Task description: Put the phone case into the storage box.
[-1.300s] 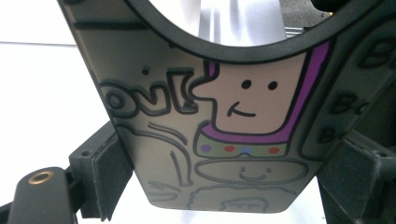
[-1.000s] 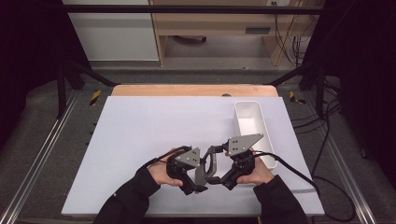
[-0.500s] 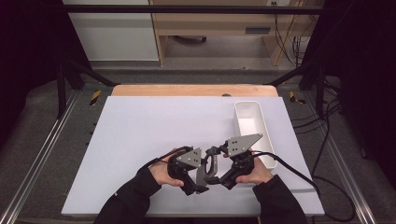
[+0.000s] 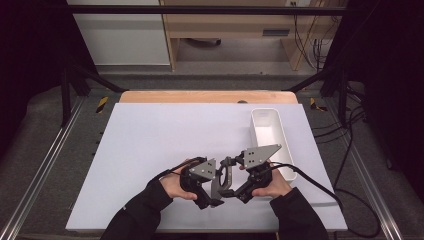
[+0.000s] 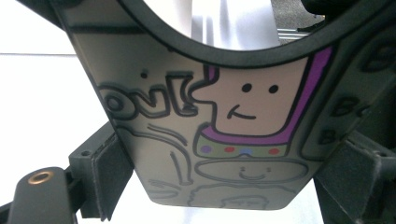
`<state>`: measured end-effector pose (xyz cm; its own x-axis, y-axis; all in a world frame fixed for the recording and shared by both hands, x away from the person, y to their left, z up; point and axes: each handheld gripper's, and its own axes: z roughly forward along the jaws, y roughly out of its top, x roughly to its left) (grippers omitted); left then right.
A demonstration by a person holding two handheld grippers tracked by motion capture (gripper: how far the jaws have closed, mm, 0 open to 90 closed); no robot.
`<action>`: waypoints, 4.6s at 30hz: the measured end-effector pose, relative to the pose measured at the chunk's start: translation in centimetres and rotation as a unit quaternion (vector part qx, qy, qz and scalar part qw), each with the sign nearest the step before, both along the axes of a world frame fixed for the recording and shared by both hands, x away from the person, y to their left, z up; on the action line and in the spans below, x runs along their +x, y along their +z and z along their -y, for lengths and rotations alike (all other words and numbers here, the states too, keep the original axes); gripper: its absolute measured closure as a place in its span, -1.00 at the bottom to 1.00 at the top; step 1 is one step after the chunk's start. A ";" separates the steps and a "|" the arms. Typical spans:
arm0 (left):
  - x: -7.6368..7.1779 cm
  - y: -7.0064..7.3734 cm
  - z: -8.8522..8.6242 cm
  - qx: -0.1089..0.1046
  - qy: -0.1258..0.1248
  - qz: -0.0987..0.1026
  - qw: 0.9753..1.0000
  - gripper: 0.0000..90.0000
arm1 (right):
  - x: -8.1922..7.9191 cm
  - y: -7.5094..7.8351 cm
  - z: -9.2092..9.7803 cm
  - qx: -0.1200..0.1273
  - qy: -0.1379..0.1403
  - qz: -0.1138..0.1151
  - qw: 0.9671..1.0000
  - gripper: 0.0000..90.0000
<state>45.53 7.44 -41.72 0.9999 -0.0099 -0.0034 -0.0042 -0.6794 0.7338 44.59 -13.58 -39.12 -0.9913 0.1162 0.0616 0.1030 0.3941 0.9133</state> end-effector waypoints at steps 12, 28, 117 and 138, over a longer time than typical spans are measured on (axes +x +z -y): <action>-0.2 0.2 -0.3 -0.002 0.007 0.010 1.000 -0.84 | 0.1 0.1 0.1 -0.001 -0.003 -0.005 1.000 -0.73; 0.1 0.6 -5.0 -0.039 0.090 0.021 0.995 -0.91 | 0.5 1.5 1.3 0.000 -0.048 -0.003 0.999 -0.73; -1.3 -3.2 -21.5 -0.166 0.416 0.053 0.893 -1.00 | 6.2 10.9 6.3 -0.009 -0.456 0.035 0.889 -0.74; -1.1 -3.5 -21.6 -0.163 0.413 0.053 0.894 -1.00 | 10.8 10.1 7.4 -0.034 -0.539 -0.004 0.841 -0.74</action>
<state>44.43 29.05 -45.24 0.6607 0.7497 -0.0391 0.3183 -0.2326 0.9190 55.40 -20.93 -28.98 -0.3064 0.9516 0.0252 0.4402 0.1181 0.8901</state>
